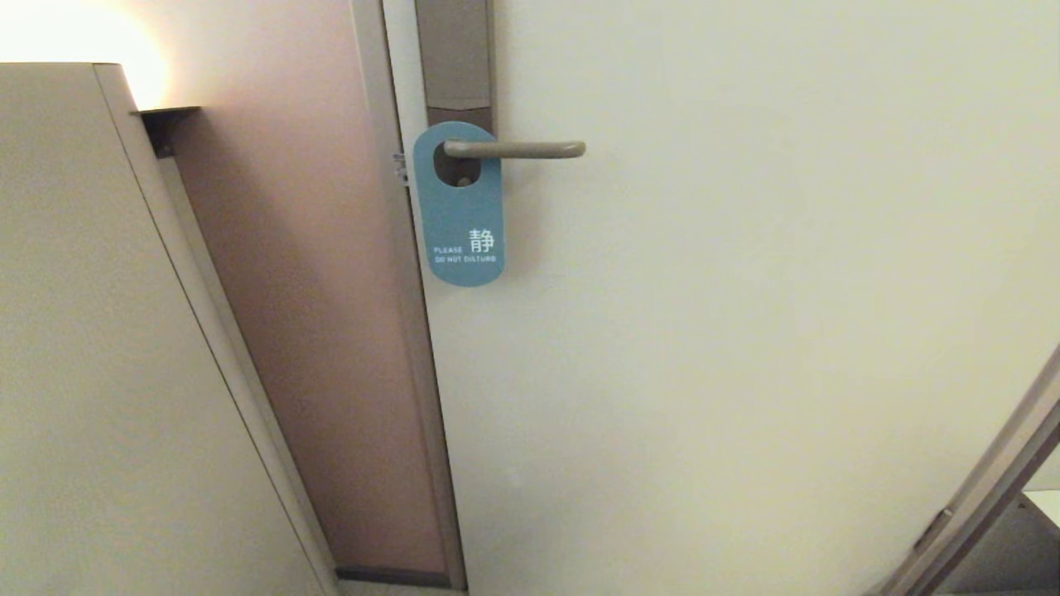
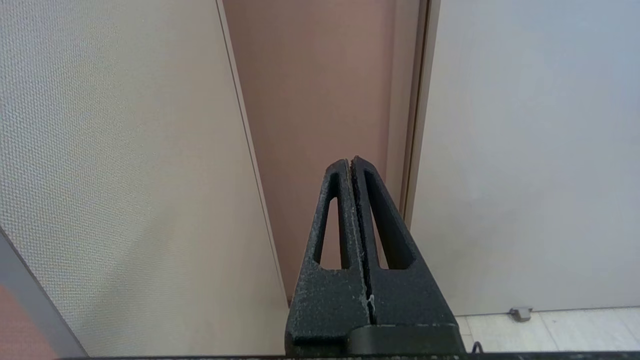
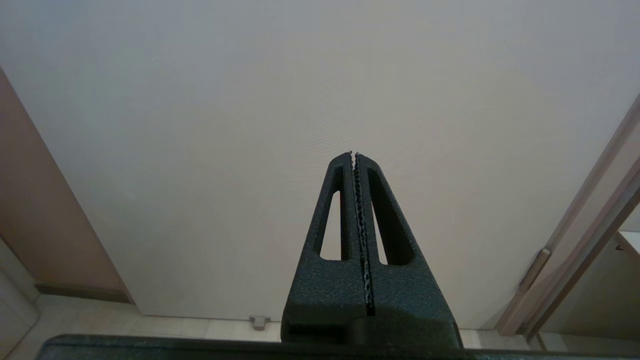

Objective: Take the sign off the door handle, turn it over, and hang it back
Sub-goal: Take down the sign

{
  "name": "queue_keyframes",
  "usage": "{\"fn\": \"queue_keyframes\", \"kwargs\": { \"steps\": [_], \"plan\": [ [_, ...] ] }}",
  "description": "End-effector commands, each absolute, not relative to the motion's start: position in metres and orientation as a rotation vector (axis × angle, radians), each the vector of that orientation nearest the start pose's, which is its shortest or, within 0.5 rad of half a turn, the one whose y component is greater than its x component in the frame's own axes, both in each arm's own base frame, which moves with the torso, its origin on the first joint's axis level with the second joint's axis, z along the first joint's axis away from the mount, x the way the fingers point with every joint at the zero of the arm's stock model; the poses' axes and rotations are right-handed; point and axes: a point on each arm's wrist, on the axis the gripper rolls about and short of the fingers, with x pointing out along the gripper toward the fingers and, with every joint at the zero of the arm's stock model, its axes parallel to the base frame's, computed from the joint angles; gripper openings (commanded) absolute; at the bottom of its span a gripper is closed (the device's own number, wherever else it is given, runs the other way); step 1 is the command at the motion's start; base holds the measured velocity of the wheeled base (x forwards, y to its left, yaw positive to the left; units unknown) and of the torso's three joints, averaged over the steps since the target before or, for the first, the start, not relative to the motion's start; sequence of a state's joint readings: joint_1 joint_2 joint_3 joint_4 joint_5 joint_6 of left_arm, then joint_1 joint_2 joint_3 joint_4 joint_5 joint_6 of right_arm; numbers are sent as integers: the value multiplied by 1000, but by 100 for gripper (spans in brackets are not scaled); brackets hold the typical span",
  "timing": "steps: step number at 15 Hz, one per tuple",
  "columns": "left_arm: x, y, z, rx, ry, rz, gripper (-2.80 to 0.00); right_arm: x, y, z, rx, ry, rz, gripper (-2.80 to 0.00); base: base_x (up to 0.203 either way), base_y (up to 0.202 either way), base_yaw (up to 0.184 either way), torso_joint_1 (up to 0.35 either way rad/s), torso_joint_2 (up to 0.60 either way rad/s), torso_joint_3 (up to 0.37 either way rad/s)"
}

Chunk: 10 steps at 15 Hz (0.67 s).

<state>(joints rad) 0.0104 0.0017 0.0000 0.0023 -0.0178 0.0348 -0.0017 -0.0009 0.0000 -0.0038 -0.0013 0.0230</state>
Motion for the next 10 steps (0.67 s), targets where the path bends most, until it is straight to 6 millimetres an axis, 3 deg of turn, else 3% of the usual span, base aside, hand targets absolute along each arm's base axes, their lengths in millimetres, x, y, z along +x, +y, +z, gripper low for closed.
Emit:
{"fn": "queue_keyframes", "kwargs": {
  "steps": [1, 7, 10],
  "plan": [
    [-23, -1, 76, 38, 3, -8, -280, -23, 0, 76, 23, -5, -3, -280, 0, 0, 0, 0, 0, 0],
    [-23, -1, 75, 50, 3, -11, -280, -23, 0, 76, 23, -5, -3, -280, 0, 0, 0, 0, 0, 0],
    [-25, -1, 85, 76, -40, -34, -280, -23, 0, 76, 23, -5, -3, -280, 0, 0, 0, 0, 0, 0]
  ]
}}
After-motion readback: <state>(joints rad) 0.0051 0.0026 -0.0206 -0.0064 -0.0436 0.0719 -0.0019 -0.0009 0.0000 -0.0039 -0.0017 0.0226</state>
